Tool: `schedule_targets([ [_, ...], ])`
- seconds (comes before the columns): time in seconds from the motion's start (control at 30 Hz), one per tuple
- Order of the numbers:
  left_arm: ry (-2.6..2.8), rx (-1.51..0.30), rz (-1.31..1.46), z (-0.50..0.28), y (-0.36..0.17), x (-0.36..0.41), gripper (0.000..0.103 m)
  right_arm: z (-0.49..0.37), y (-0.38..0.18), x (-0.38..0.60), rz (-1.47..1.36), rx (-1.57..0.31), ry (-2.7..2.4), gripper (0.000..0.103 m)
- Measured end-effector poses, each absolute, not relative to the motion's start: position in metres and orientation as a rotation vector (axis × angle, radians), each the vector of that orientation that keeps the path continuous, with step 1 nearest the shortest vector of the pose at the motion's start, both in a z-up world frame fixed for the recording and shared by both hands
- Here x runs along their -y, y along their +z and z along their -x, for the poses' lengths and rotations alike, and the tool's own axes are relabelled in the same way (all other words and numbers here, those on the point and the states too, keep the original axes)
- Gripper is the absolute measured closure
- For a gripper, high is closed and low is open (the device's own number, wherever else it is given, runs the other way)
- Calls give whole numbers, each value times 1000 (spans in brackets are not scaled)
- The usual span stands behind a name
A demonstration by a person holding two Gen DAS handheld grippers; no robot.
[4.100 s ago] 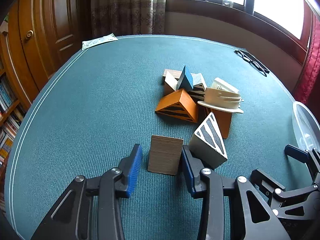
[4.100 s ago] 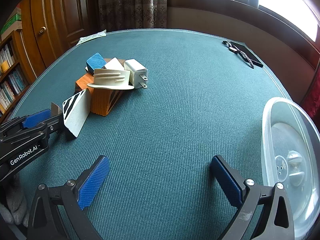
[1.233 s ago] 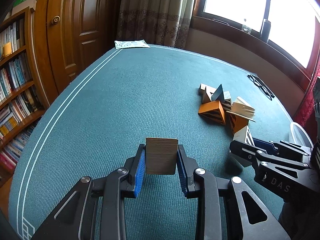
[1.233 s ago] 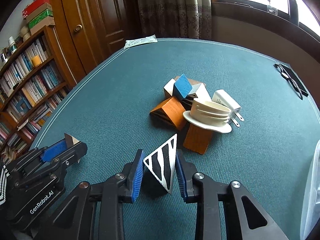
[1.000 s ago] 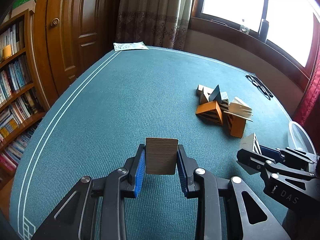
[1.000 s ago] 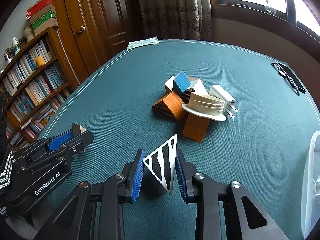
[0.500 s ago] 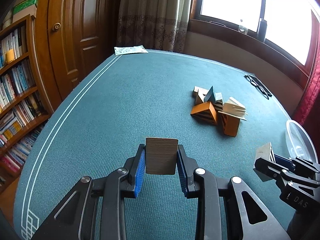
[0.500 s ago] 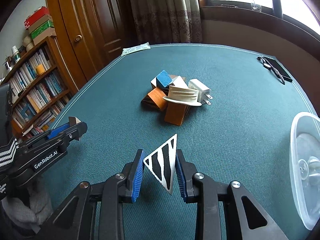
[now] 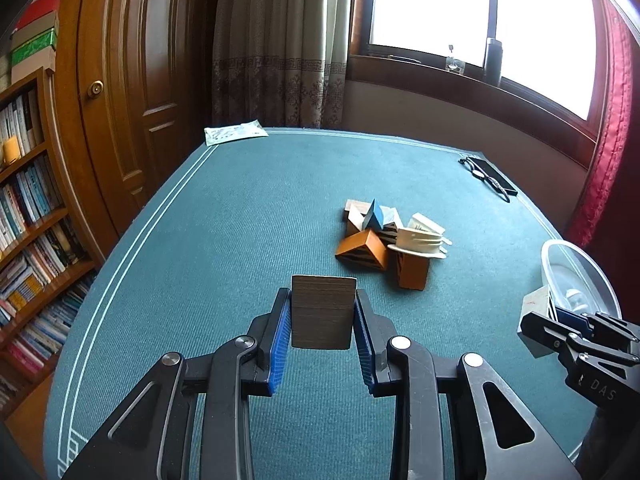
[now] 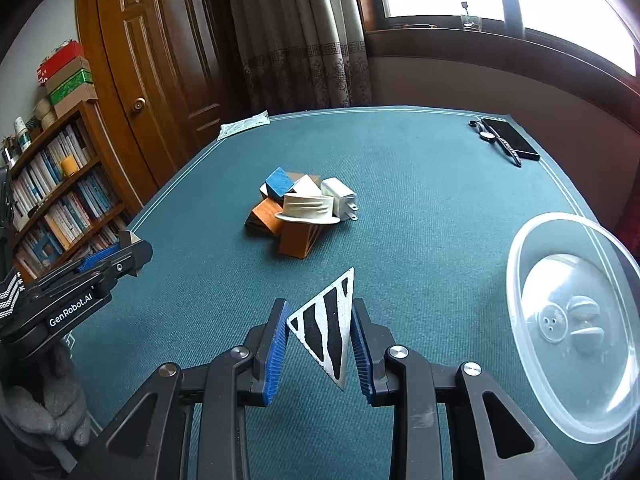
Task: Organize rigid objects
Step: 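Grasp the black-and-white striped triangle block with the right tool, then carry both held blocks over the clear plastic bowl with both tools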
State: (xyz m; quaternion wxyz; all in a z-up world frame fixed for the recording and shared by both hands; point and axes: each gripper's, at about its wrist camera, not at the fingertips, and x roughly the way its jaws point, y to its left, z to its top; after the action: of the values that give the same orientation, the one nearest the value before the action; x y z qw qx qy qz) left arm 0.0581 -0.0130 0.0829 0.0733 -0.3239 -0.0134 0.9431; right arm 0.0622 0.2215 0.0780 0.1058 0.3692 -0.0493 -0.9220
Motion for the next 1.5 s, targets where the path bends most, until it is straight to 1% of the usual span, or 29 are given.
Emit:
schedule_targets([
  [0.33,2774,-54,877,-69,113,-31,72,-78,92,-286,-1037,234,-2870,71],
  [0.77,2648,-95,804,-72,143,-97,72,-85,96,-392,-1066,431,-3161,71],
  [0.97,2580,-124,788,-70,150,-132,72,-87,87,-429,-1120,503,-3245,71],
  [1.17,2499,-141,796,-65,153,-167,72,-88,79,-451,-1166,599,-3236,71],
  [1.5,2369,-186,825,-60,145,-221,72,-96,80,-462,-1133,687,-3251,70],
])
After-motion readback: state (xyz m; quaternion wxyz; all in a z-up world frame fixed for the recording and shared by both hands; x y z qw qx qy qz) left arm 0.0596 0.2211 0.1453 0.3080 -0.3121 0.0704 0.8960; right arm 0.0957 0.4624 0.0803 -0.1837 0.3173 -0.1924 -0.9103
